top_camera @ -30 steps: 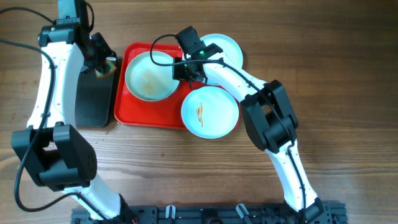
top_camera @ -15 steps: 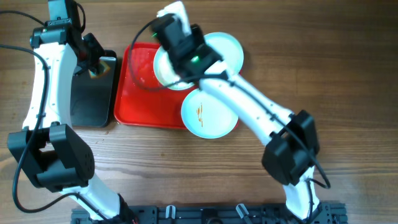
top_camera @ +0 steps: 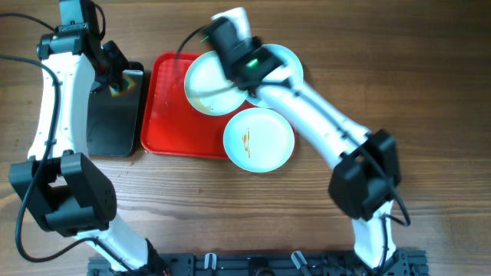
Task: Clean dirty plates on tray and stack at the side
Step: 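Lift the cleaned plate with the right gripper off the red tray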
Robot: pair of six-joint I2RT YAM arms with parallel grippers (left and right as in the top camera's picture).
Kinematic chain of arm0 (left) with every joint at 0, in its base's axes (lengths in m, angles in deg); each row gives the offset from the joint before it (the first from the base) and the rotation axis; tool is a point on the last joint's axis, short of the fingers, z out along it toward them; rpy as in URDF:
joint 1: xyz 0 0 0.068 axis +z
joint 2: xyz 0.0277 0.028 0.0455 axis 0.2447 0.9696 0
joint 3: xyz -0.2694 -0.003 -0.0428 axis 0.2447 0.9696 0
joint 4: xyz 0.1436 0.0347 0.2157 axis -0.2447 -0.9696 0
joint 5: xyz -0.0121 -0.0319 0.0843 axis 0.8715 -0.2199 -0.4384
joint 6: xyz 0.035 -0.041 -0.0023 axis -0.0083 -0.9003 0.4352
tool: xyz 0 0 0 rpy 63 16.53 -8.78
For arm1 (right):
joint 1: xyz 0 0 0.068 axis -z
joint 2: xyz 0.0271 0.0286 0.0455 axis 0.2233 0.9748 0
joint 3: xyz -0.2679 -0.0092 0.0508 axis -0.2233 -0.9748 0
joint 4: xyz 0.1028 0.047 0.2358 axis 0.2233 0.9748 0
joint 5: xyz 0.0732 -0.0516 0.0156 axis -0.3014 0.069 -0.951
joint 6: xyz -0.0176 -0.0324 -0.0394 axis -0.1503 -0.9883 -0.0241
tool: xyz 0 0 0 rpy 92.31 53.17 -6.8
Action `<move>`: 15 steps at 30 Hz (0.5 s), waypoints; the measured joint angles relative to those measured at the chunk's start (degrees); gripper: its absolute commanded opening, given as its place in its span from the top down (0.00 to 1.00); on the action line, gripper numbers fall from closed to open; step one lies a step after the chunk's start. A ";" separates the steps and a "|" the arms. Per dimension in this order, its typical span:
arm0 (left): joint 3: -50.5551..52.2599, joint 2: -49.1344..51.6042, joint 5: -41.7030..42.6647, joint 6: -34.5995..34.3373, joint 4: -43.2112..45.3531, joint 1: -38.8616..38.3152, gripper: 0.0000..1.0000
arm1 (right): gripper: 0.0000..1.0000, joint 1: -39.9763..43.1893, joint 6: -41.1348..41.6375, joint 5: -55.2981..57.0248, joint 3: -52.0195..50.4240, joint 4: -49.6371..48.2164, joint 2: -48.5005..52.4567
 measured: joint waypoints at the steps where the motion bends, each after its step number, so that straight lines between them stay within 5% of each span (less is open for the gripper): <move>1: 0.00 0.00 0.00 0.00 0.00 0.00 0.96 | 0.52 3.43 2.54 -5.77 0.00 0.26 0.20; 6: 0.00 0.00 -0.02 0.00 0.00 0.00 0.96 | 0.51 13.66 7.91 -25.31 0.00 -0.52 4.39; 15: 0.00 0.00 -0.02 0.00 0.02 0.00 0.95 | 0.52 13.77 9.09 -42.69 -0.11 -3.52 14.12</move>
